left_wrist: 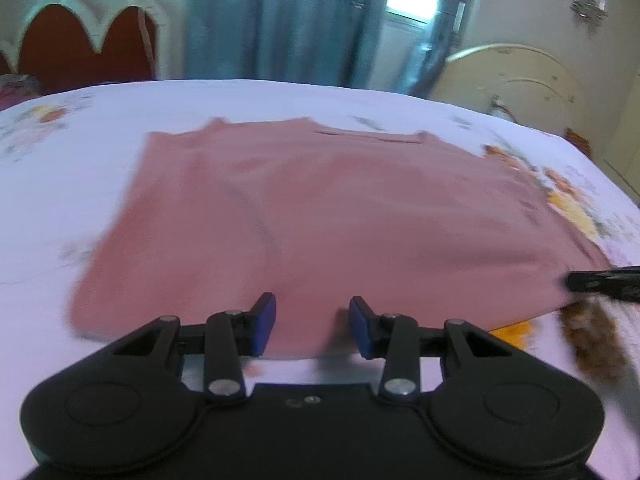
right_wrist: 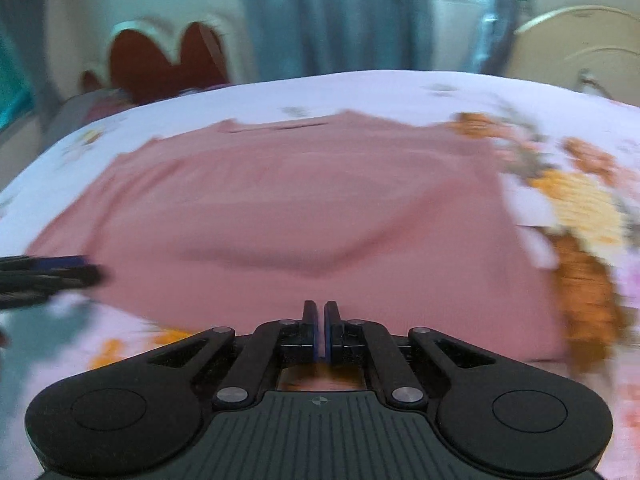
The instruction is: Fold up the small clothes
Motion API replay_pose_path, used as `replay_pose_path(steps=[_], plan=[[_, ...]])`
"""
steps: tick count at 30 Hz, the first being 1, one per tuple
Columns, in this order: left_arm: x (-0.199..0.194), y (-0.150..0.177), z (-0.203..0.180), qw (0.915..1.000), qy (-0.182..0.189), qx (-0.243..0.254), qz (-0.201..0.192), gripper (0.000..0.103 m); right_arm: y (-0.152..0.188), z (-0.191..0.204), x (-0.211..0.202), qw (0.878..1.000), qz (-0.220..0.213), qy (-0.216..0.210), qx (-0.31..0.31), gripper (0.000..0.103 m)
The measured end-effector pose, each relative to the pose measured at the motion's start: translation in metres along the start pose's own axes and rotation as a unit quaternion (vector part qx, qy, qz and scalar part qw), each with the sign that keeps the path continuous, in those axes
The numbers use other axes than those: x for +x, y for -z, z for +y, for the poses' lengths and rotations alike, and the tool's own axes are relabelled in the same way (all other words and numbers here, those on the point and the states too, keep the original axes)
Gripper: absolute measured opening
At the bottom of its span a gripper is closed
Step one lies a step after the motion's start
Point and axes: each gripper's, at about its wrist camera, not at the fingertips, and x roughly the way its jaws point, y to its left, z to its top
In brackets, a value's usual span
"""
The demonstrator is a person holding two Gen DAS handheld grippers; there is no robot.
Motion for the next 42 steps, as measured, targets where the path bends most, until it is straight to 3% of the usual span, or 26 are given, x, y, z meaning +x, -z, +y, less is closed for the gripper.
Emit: replay_pose_path(steps=[7, 9, 14, 18, 36, 39, 40, 41, 42], plan=[[-0.017, 0.008, 0.035, 0.9988, -0.047, -0.008, -0.01, 0.041, 0.013, -0.072, -0.023, 0.996, 0.003, 0.083, 0.036, 0.002], [-0.017, 0.009, 0.041, 0.9985, -0.053, -0.014, -0.008, 0.04, 0.02, -0.085, -0.027, 0.996, 0.001, 0.076, 0.051, 0.0], [-0.018, 0.007, 0.044, 0.9984, -0.055, -0.014, -0.007, 0.04, 0.012, -0.072, -0.036, 0.997, -0.015, 0.075, 0.031, 0.0], [-0.019, 0.007, 0.051, 0.9981, -0.053, -0.032, -0.006, 0.041, 0.015, -0.074, -0.02, 0.995, 0.015, 0.094, 0.022, 0.0], [-0.023, 0.009, 0.06, 0.9968, -0.065, -0.047, 0.001, 0.043, 0.021, -0.076, -0.022, 0.996, 0.005, 0.091, 0.015, 0.0], [-0.026, 0.008, 0.053, 0.9966, -0.075, -0.035, 0.006, 0.054, 0.022, -0.076, -0.022, 0.996, 0.008, 0.088, 0.015, 0.0], [-0.03, 0.01, 0.05, 0.9958, -0.084, -0.035, 0.004, 0.064, 0.021, -0.077, -0.023, 0.996, 0.01, 0.084, 0.015, 0.0], [-0.034, 0.011, 0.048, 0.9944, -0.1, -0.036, 0.003, 0.089, 0.021, -0.078, -0.026, 0.997, 0.014, 0.077, 0.021, 0.0], [-0.041, 0.013, 0.045, 0.9929, -0.112, -0.039, -0.006, 0.096, 0.02, -0.079, -0.029, 0.997, 0.017, 0.071, 0.028, 0.0]])
